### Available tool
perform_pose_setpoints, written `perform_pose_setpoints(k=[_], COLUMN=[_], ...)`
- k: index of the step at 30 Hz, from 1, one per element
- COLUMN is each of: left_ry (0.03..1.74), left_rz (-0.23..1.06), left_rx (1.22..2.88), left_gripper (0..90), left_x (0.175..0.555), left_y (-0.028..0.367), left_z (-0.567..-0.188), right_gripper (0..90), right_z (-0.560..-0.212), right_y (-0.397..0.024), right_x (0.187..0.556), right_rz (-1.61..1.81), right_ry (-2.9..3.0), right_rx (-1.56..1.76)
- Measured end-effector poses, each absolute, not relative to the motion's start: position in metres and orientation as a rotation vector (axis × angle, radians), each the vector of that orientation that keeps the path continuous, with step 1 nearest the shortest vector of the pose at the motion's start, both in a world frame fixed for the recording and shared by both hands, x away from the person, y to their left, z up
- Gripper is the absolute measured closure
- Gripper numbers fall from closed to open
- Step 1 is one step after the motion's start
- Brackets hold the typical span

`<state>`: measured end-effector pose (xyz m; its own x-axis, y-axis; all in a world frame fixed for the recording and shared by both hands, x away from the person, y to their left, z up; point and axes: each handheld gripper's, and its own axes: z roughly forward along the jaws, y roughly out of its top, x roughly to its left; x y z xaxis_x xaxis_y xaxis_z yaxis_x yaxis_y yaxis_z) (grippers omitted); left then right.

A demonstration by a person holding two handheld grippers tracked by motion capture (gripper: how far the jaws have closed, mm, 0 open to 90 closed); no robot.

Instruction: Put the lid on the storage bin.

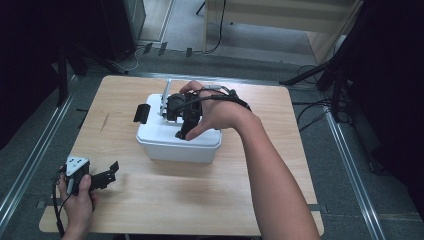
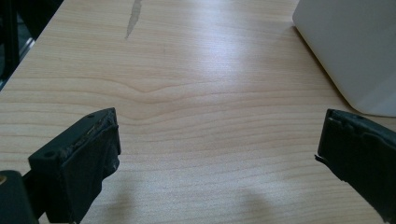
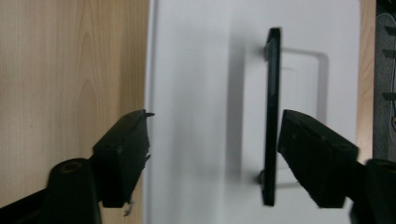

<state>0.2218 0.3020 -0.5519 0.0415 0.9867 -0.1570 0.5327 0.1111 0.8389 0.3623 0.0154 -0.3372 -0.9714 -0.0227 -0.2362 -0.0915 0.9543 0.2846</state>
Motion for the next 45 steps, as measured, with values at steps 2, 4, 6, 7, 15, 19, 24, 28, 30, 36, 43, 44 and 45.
perform_pose_setpoints(k=[2,4,6,7,15,19,24,28,30,36,43,44,45], left_ry=[1.597,1.598,1.598,1.598,1.598,1.597,1.598,1.599,1.598,1.598,1.599,1.6,1.599], left_rz=[0.723,0.724,0.724,0.724,0.725,0.726,0.725,0.726,0.727,0.727,0.728,0.729,0.73], left_rx=[1.525,1.525,1.525,1.526,1.529,1.527,1.526,1.528,1.528,1.53,1.53,1.53,1.53], left_gripper=[0.0,0.0,0.0,0.0,0.0,0.0,0.0,0.0,0.0,0.0,0.0,0.0,0.0], left_x=[0.222,0.222,0.222,0.222,0.222,0.222,0.222,0.222,0.222,0.222,0.222,0.221,0.221], left_y=[0.302,0.302,0.302,0.302,0.302,0.302,0.302,0.302,0.302,0.302,0.301,0.301,0.301], left_z=[-0.552,-0.552,-0.552,-0.552,-0.552,-0.552,-0.552,-0.552,-0.552,-0.552,-0.552,-0.552,-0.552], right_gripper=[13.4,8.8,0.6,0.0,0.0,0.0,0.0,0.0,0.0,0.0,0.1,0.1,0.1], right_z=[-0.34,-0.342,-0.346,-0.348,-0.362,-0.367,-0.375,-0.381,-0.385,-0.398,-0.425,-0.427,-0.431], right_y=[0.012,0.007,0.002,-0.001,-0.03,-0.042,-0.056,-0.065,-0.069,-0.079,-0.103,-0.107,-0.111], right_x=[0.355,0.349,0.341,0.338,0.31,0.297,0.286,0.281,0.277,0.268,0.268,0.269,0.27], right_rz=[0.411,0.401,0.386,0.369,0.334,0.353,0.394,0.403,0.402,0.425,0.427,0.427,0.429], right_ry=[2.872,2.888,2.893,2.895,2.927,2.923,2.921,2.918,2.919,2.91,2.907,2.903,2.898], right_rx=[-0.097,-0.102,-0.077,-0.074,-0.124,-0.126,-0.138,-0.127,-0.125,-0.119,-0.022,-0.009,0.008])
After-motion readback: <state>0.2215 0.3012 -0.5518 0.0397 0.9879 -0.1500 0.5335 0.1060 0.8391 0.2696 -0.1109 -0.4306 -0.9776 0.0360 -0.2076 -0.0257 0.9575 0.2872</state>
